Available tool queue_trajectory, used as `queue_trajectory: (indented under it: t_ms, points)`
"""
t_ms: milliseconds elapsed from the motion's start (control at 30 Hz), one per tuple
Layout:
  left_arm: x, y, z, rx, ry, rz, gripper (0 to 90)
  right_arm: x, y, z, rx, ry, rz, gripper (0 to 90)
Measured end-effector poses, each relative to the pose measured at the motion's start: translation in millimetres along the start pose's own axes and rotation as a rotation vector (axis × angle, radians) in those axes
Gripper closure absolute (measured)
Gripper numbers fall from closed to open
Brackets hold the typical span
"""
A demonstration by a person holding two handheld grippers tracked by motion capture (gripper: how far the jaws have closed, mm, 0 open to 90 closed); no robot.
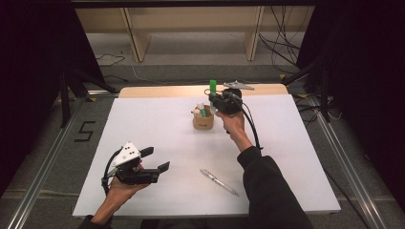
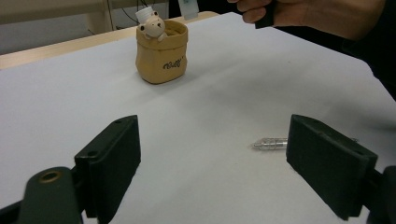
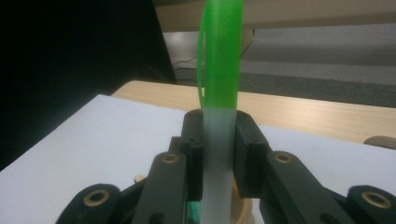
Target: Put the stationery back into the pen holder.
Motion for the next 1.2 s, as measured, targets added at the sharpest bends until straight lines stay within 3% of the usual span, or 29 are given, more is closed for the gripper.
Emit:
queue_trajectory:
  t_ms: [500,700,1200]
  points:
    - [-2.4,0.7,-1.0,0.012,-0.002,0.014,17.5,26.3,5.3,-4.6,0.007,0.022,-0.050,76.9]
    - [-1.1,-0.5,-1.6,0.018,0.004,0.012,17.5,31.1,2.3,-8.6,0.011,0.029,-0.074,76.8]
    - [-0.7,-0.2,-2.0,0.021,0.007,0.011,17.5,38.2,5.6,-19.0,0.013,0.048,-0.082,76.6]
Point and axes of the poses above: each handheld gripper's, and its own axes: x roughly forward along the jaws, z roughly out of its top, y roughly to its left, the point moved 5 cm from there along x, roughly forward along the jaws, and after that the axes turned 9 degrees about -z, right-handed, at the moved point
